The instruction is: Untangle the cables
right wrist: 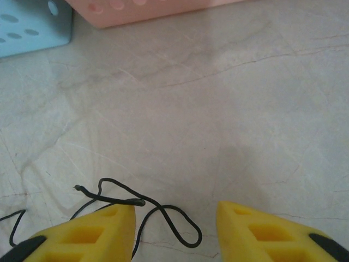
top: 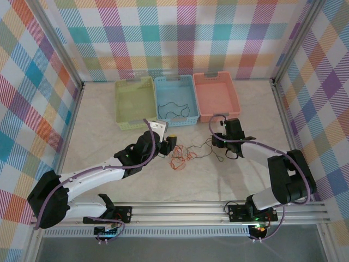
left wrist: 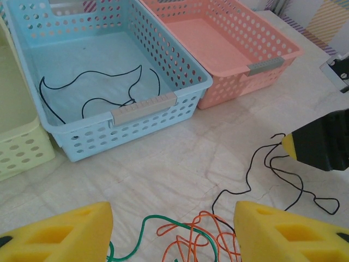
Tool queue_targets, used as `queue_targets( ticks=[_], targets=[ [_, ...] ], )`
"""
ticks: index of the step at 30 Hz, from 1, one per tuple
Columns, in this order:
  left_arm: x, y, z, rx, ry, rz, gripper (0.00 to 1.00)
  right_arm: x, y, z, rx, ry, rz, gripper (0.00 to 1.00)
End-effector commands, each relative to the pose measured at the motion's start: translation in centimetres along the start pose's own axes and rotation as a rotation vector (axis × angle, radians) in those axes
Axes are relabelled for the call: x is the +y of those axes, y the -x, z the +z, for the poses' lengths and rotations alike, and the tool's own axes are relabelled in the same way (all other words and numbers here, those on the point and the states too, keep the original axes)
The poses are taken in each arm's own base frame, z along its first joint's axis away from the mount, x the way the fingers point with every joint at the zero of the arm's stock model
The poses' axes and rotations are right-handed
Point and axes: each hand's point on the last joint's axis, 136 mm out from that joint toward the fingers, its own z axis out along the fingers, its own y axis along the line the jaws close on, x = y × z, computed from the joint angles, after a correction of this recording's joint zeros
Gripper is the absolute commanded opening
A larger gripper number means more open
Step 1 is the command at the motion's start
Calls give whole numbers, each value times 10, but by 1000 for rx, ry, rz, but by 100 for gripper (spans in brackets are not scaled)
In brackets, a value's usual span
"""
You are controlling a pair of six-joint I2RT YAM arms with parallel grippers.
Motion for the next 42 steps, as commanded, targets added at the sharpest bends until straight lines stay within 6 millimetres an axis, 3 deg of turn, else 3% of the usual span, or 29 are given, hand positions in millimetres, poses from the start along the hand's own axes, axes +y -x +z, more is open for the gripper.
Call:
queue_targets(
  ticks=[1,17,25,42],
  targets=[
    [-7,15,-1,-32,-9,-22,61,8,7,0,8,39,-7,48],
    [-7,13,0,-23,-10,-20,61,28,0,13,75,151,-23,64],
    [-8,14,0,-22,-12,-20,61,71,-4,4,88,405,-67,65],
    [-8,14,0,-21,-9,-18,61,122,-28,-6,175,543,-292,69]
  ],
)
